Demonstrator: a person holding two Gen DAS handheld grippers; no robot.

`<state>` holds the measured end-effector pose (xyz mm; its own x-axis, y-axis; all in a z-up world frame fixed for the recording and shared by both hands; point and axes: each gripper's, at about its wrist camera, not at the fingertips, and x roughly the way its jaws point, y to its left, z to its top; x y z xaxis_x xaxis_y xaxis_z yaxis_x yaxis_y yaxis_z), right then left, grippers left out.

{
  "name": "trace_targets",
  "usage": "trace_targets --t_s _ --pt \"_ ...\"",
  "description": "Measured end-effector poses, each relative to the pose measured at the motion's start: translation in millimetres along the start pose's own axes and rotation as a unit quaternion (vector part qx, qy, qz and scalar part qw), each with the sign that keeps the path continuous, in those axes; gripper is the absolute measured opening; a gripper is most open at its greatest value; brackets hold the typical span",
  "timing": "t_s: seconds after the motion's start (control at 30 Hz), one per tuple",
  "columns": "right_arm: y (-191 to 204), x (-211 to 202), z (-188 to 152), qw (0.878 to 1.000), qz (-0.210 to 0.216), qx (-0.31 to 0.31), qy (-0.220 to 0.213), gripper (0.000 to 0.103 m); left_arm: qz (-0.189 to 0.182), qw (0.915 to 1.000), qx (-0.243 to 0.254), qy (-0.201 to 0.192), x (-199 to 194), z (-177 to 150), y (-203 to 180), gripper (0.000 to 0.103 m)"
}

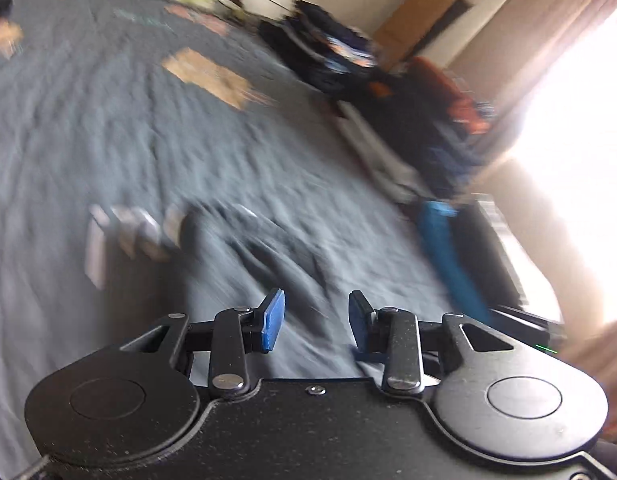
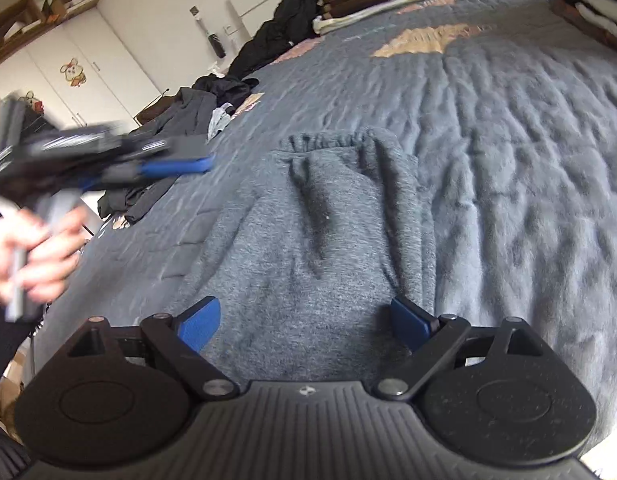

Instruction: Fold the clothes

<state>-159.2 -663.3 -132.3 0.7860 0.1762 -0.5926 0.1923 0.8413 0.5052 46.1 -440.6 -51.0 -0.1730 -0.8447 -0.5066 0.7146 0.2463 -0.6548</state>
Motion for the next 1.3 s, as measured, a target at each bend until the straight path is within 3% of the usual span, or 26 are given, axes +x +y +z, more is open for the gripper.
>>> trace_targets --t_s 0.1,0.17,0.27,0.33,0.4,0.47,0.53,0.63,0.73,0.83,0.9,0.97,1.1,1.3 --pt "-2.3 2.2 -2.4 1.0 -0.002 -0.004 0.002 0.091 -0.055 0.9966 -0.036 0.05 -0.4 -49.6 -9.6 0.046" --pt "0.2 3.6 -3.5 1.0 -0.006 -0.013 0.002 0.091 -0.071 0.9918 -0.051 0.093 9.8 -73.4 -10.4 0.049" --pt "4.5 6.1 -7.2 0.999 -0.015 -0.032 0.001 0.092 -0.045 0.9906 -0.075 0.105 23.9 -92.7 8.4 0.05" --pt "6.4 7.9 -10.2 0.999 -0.021 -0.044 0.002 0.092 -0.041 0.9911 -0.114 0.054 16.8 -88.6 30.9 0.041" --pt "7.2 9.5 -12.5 0.998 -0.027 -0.054 0.002 0.092 -0.023 0.9883 -0.149 -0.02 3.8 -84.2 50.5 0.042" --pt "8.4 9.7 -13.8 0.998 -0.032 -0.061 0.003 0.092 -0.005 0.9797 -0.186 -0.075 -5.5 -82.6 68.2 0.045" --pt "9.7 9.9 -15.0 0.997 -0.036 -0.069 0.003 0.092 -0.008 0.9713 -0.218 -0.094 -8.6 -83.4 79.7 0.049" --pt "10.6 7.8 -12.6 0.997 -0.037 -0.065 0.002 0.092 -0.017 0.9754 -0.204 -0.081 -14.5 -77.3 65.5 0.055" --pt "9.0 -2.0 -2.2 0.999 -0.024 -0.043 -0.003 0.091 -0.051 0.981 -0.177 -0.06 -21.3 -80.0 32.0 0.063" --pt "9.2 -21.4 14.4 0.999 -0.004 -0.014 -0.032 0.092 -0.078 0.9847 -0.15 -0.042 -29.0 -104.5 -3.2 0.063" --pt "14.3 -30.4 22.9 0.999 0.032 -0.012 -0.042 0.092 -0.097 0.9828 -0.151 -0.041 -29.8 -121.8 -16.5 0.065" --pt "21.9 -32.0 28.1 0.997 0.071 -0.013 -0.039 0.092 -0.081 0.9862 -0.143 -0.018 -17.2 -129.7 -17.8 0.066" --pt "40.1 -3.6 33.6 0.99 0.137 -0.011 0.018 0.092 -0.039 0.9909 -0.124 0.034 11.3 -143.2 -17.6 0.068" --pt "65.0 52.7 57.3 0.989 0.137 -0.006 0.056 0.092 0.019 0.9962 -0.053 0.066 40.1 -143.0 -31.4 0.068"
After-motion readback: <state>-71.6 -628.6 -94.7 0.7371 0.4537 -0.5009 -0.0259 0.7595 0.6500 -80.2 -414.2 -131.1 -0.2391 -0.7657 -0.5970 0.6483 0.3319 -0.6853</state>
